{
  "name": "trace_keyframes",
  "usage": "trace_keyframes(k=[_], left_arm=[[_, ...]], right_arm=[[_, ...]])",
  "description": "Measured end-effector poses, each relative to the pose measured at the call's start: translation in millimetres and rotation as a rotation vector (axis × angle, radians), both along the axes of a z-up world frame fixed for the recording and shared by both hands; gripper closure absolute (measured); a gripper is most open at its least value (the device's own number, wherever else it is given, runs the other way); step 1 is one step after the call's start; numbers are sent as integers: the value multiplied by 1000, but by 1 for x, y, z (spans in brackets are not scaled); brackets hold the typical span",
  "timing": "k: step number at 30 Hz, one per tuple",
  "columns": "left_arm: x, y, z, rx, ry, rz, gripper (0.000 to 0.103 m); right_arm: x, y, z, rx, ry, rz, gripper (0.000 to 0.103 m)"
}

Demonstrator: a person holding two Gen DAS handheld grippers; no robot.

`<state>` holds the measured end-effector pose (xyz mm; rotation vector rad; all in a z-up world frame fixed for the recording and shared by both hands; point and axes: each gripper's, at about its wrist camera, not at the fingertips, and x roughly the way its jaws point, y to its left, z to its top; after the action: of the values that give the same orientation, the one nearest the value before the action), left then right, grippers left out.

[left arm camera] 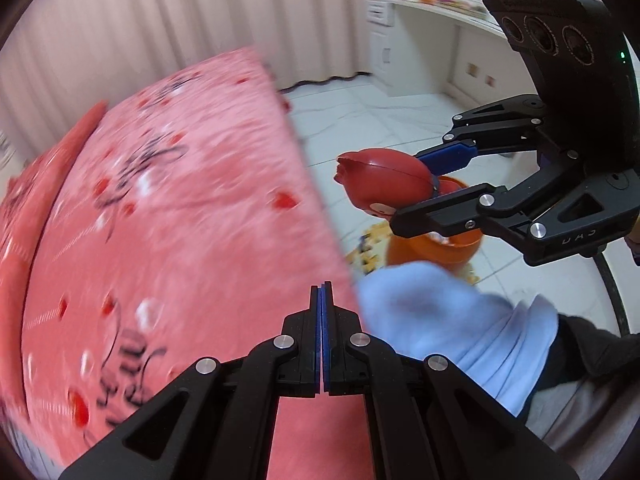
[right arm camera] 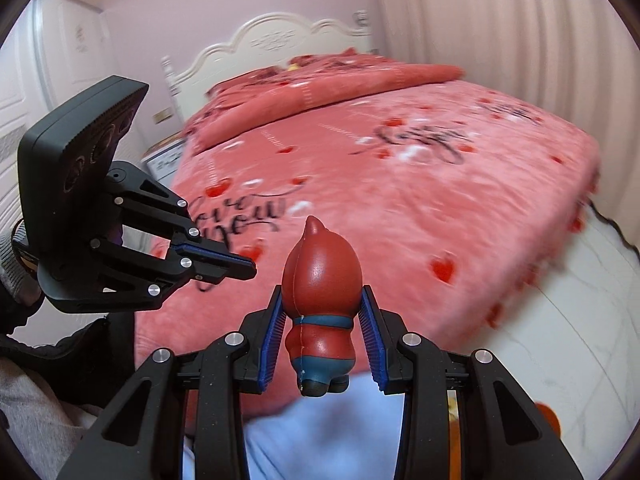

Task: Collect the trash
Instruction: 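Carry the red toy figure in the right tool over the orange bin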

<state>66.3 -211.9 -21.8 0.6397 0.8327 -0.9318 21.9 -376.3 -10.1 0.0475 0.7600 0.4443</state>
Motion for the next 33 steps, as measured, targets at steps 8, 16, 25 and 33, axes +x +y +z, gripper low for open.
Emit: trace_keyframes(k=[8,16,25,33], left_arm=[[-18,-90,-6,-7,18,-186,101],[-39,-169,-21,-6,49,-336,101],[-44,-238,-56,4,129,-411,101],[-37,-276,-100,62,197,-422,101]], right_arm=[[-43,-97,-6,3,10,-195,66],[-85,-176,-21,-4,37,-349,66],[-114,-254,-55,18,94,-496,66],[-110,-292,-103,48,167,-550,66]])
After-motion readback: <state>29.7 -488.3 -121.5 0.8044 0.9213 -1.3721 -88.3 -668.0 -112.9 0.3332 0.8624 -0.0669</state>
